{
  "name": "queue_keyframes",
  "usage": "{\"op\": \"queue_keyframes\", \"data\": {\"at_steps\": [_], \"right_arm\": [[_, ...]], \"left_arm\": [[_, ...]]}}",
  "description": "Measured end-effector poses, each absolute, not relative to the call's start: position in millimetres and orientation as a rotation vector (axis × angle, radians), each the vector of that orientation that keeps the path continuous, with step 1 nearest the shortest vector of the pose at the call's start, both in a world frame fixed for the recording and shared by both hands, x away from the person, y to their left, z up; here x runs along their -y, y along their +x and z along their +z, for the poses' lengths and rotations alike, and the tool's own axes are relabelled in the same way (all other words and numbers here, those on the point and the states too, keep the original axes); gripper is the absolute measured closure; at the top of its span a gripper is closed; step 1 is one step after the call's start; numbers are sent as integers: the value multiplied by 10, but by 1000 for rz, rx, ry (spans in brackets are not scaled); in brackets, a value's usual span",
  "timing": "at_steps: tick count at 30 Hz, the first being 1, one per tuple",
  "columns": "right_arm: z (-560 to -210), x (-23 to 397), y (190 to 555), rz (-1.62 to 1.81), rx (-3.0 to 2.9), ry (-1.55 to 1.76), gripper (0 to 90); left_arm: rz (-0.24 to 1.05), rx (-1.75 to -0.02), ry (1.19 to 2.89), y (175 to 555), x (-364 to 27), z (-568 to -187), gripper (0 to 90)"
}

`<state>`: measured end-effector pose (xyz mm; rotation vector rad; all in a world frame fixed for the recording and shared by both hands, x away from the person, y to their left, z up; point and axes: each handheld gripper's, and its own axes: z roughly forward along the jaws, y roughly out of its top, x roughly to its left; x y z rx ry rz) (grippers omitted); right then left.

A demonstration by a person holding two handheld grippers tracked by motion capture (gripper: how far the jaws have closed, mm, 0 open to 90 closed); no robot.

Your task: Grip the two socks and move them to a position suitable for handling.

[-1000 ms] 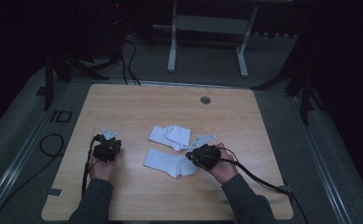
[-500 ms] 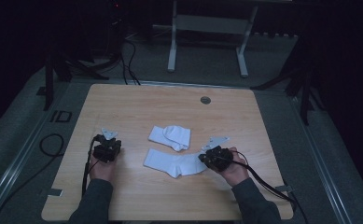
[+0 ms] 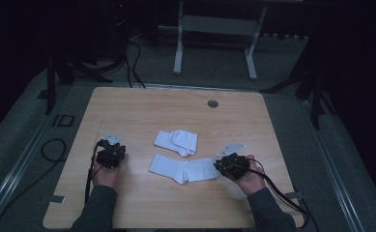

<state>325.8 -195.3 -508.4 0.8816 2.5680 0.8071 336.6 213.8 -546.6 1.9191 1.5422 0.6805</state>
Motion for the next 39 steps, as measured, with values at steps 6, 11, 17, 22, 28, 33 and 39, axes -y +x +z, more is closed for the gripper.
{"op": "queue_keyframes", "data": {"at_steps": [6,11,17,22,28,33,39], "right_arm": [[-4986,2093,3261,830,-2520,915,674],[-4952,2099,3296,831,-2519,913,655],[-5010,1957,3307,810,-2562,853,839],[-5167,1745,3309,783,-2623,800,896],[-5332,1503,3326,777,-2683,753,896],[-5420,1395,3296,769,-2727,690,897],[-5391,1364,3221,729,-2783,588,891]], "left_arm": [[678,-1541,1928,3369,-2128,-5474,889],[677,-1543,1929,3369,-2130,-5474,887],[677,-1540,1929,3367,-2125,-5474,887],[675,-1541,1928,3369,-2125,-5476,887],[678,-1540,1929,3368,-2127,-5475,887],[679,-1541,1927,3368,-2132,-5476,886],[675,-1543,1930,3368,-2131,-5477,885]]}}
